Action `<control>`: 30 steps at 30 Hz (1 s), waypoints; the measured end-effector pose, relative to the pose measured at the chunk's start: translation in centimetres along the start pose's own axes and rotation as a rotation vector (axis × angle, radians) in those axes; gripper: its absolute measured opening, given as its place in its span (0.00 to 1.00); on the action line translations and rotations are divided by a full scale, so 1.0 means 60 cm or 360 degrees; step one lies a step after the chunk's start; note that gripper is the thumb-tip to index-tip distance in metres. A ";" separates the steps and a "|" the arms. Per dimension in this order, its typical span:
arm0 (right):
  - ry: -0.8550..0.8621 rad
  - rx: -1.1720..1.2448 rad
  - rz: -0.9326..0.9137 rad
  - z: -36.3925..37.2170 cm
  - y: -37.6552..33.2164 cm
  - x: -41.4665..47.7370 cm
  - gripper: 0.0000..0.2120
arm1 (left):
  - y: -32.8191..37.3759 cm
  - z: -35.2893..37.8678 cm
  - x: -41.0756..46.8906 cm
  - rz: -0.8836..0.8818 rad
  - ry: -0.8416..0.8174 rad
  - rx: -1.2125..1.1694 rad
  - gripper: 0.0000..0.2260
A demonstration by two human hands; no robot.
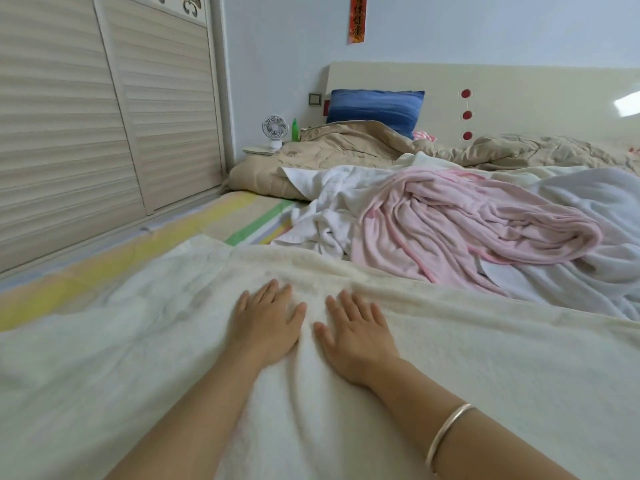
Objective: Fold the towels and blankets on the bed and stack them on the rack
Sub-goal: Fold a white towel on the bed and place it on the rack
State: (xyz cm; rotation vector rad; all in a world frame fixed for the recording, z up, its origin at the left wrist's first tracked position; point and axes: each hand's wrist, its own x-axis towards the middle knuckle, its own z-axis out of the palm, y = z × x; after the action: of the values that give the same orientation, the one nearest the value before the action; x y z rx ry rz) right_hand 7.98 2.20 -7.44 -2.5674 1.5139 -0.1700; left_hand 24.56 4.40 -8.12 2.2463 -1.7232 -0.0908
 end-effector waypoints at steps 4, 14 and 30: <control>0.0392 -0.0145 0.0067 0.004 -0.011 0.081 0.33 | -0.036 -0.012 0.062 -0.0082 0.0355 -0.0368 0.16; 0.0354 0.0034 0.0064 -0.042 -0.126 0.283 0.15 | -0.236 -0.057 0.142 -0.0711 0.0768 -0.0028 0.11; 0.0336 -0.0090 0.0003 -0.059 -0.191 0.358 0.08 | -0.269 -0.079 0.174 -0.0685 0.0479 0.0085 0.20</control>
State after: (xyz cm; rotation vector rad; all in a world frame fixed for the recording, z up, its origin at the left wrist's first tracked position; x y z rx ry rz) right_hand 27.55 -11.45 -1.37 -2.6638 1.6122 -0.4156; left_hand 43.58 -0.88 -6.69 2.4826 -1.0885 0.1922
